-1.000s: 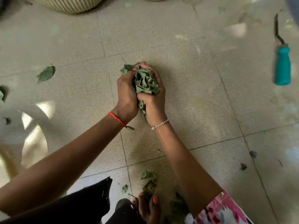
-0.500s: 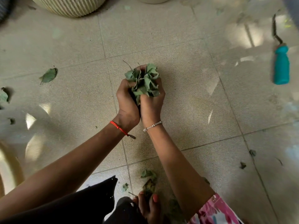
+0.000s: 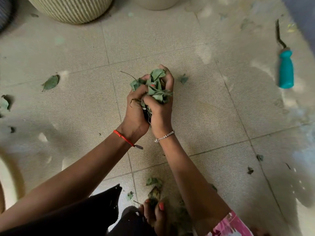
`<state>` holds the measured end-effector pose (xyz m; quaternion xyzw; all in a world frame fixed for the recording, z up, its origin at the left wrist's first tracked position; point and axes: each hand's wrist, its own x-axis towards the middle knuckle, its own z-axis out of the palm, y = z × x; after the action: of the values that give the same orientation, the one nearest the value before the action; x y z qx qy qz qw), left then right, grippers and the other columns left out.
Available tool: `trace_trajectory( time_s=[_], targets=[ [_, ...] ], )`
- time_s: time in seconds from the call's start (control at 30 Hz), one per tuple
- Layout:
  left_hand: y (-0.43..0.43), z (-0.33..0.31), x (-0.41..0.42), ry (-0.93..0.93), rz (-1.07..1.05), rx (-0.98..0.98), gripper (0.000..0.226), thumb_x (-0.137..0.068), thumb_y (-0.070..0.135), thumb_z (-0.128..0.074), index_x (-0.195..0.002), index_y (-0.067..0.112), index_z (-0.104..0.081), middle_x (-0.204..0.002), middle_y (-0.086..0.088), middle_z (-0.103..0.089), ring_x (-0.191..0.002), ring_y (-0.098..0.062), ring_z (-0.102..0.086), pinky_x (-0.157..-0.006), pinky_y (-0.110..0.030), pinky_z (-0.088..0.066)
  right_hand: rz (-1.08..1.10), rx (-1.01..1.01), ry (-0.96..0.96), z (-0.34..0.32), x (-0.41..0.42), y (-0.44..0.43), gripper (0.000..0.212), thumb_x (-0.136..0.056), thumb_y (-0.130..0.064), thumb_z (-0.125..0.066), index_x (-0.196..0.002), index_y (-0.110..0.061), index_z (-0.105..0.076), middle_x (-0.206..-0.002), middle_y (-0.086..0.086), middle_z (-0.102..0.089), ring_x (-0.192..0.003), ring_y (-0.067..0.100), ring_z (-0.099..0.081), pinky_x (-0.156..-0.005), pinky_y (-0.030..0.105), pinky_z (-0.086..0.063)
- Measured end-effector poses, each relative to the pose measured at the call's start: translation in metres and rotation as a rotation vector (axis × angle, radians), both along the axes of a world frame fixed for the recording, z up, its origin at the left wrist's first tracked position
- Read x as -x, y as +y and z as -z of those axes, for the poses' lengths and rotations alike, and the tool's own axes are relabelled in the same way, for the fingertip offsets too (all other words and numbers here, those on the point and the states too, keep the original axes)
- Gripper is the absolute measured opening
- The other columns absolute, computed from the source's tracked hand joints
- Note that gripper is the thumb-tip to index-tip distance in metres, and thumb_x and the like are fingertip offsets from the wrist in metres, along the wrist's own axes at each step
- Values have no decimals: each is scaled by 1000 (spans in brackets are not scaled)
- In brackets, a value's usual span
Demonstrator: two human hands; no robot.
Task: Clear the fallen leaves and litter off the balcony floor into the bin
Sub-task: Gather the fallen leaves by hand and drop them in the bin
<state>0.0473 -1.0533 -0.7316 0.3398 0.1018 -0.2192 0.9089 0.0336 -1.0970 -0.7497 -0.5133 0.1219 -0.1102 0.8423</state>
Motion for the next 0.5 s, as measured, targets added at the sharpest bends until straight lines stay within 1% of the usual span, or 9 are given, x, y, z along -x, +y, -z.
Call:
trace_trajectory(
  time_s=[0.03, 0.1, 0.13, 0.17, 0.23, 0.33, 0.4, 0.43, 0.5],
  targets=[
    [-1, -3, 1, 37, 13, 60, 14, -84, 9, -40, -89, 17, -50, -92, 3, -45, -89, -6, -43, -79, -17, -36, -5, 0, -15, -1, 1, 0, 66, -63, 2, -54, -127, -8, -41, -115, 26, -54, -101, 24, -57, -92, 41, -47],
    [-3, -6, 3, 74, 18, 127, 18, -88, 12, -40, -87, 15, -58, -89, 4, -53, -88, -5, -49, -80, -14, -40, 34, 30, 3, -3, 3, 0, 53, -70, -4, -60, -122, -4, -46, -112, 21, -57, -102, 20, -58, -91, 32, -48],
    [-4, -6, 4, 84, 5, 103, 22, -88, 15, -41, -84, 13, -62, -85, 2, -61, -85, -7, -57, -78, -15, -47, 79, 36, 35, -5, 3, 1, 43, -76, -6, -62, -116, 1, -50, -110, 19, -60, -100, 17, -59, -88, 25, -50],
    [-3, -6, 5, 88, -16, 24, 24, -87, 16, -42, -83, 9, -64, -81, 0, -66, -80, -9, -63, -75, -17, -51, 132, 31, 82, -6, 3, 2, 36, -80, -9, -63, -112, 6, -55, -108, 19, -63, -97, 16, -62, -85, 22, -50],
    [-1, -6, 6, 94, -50, -84, 21, -85, 16, -44, -90, 6, -62, -81, -4, -68, -76, -13, -66, -73, -19, -54, 218, 85, 148, -5, 2, 5, 31, -85, -15, -64, -106, 8, -62, -102, 17, -68, -94, 15, -65, -81, 20, -52],
    [2, -5, 4, 125, -55, -95, 18, -88, 17, -44, -93, 8, -58, -82, -2, -64, -75, -12, -64, -71, -19, -53, 269, 345, 109, 7, -3, 8, 38, -86, -33, -58, -99, 2, -66, -96, 7, -69, -92, 13, -65, -83, 22, -51],
    [6, -5, 4, 153, -22, -86, 21, -92, 21, -43, -96, 9, -59, -86, -2, -65, -79, -13, -64, -75, -20, -52, 232, 631, 77, 14, -8, 8, 54, -88, -49, -45, -103, -2, -66, -106, 6, -67, -106, 20, -60, -96, 33, -46],
    [7, -5, 5, 163, 1, -72, 24, -92, 24, -43, -100, 9, -60, -92, -3, -66, -85, -14, -65, -82, -22, -51, 201, 801, 87, 18, -10, 7, 62, -88, -55, -37, -107, -3, -65, -114, 9, -65, -117, 25, -55, -103, 40, -40],
    [10, -3, 6, 188, 31, -40, 31, -92, 28, -43, -108, 9, -62, -106, -5, -67, -100, -17, -63, -96, -27, -47, 151, 1031, 131, 21, -11, 3, 67, -88, -55, -30, -117, -2, -59, -131, 13, -55, -133, 30, -39, -113, 46, -25]
  ],
)
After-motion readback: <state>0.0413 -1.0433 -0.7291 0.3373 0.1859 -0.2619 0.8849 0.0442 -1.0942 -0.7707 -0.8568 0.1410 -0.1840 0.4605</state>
